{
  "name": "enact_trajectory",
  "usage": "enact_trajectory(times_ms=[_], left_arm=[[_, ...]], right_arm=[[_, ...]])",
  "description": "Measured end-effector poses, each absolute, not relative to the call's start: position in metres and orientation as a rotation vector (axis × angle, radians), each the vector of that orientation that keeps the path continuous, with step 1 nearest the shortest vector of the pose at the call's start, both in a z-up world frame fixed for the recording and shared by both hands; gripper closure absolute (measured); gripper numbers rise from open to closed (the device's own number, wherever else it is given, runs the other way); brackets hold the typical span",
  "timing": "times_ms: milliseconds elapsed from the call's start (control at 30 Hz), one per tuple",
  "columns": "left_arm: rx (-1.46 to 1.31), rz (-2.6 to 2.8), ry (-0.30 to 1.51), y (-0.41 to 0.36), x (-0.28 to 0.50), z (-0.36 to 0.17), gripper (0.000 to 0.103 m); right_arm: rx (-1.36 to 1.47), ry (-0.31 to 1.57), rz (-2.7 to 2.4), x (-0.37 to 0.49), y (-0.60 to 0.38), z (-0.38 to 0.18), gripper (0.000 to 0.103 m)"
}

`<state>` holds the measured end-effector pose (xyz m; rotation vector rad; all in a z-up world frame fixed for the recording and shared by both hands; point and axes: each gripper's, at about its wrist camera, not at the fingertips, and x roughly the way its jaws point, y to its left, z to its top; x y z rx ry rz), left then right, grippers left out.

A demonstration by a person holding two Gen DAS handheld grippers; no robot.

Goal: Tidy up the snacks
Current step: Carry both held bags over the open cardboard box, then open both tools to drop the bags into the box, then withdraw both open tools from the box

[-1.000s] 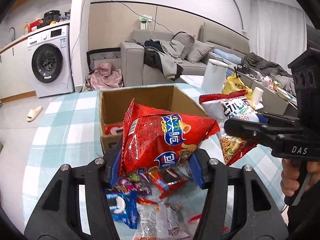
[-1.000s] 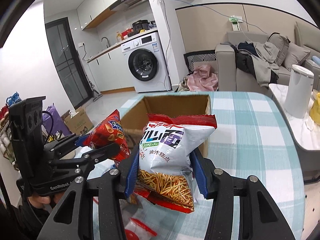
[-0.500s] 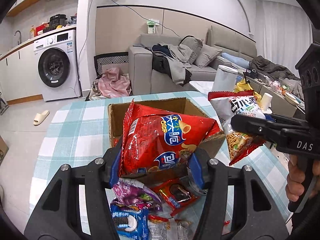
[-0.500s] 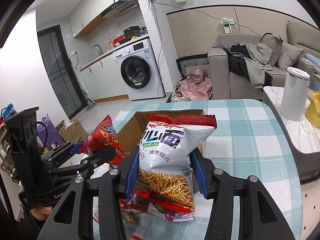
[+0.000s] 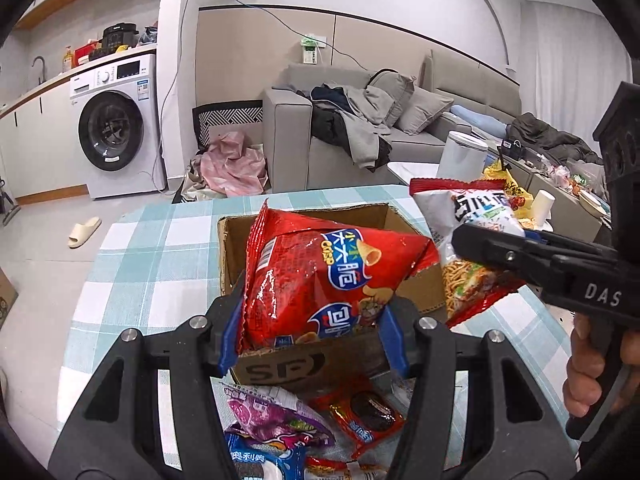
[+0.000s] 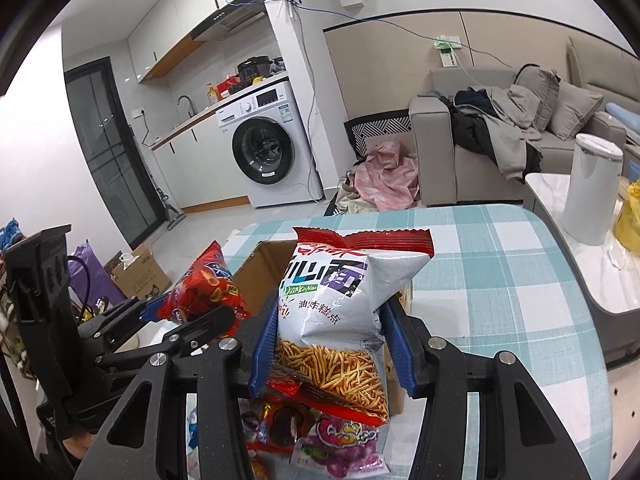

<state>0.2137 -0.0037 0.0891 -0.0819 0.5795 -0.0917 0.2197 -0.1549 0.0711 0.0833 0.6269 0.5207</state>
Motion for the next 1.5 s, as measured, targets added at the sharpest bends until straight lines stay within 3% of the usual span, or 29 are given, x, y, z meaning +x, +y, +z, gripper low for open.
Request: enact_trajectory(times_ms=[1133,1267,1333,1400,1500], left_arm=[[-0.081,-0.059,0.676,0.006,0.272,0.04,0.049],[-0.089,-0.062,0.678,0.009,0.269,0.041,0.043],[-0.091,-0.059,0.678,0.01,0.264,0.041,0.034],[-0.089,-0.053,0.671,0.011,0.26,0.043,0.023],[-0.089,-0.062,0.646,0.013,0.25,0.047,0.018]], right_arm=[[0.079,0.699,0.5,0.266,-0.132,0.047,0.051],[0.05,0.679,0.502,0.263,-0.131,0.051,0.049],[0.042,0.664,0.496,0.261,-0.131,0.054,0.044],[0.041,0.662,0.492,0.259,-0.133,0.056,0.031],[0.034,0.661,0.494,0.255,-0.136,0.057,0.012]])
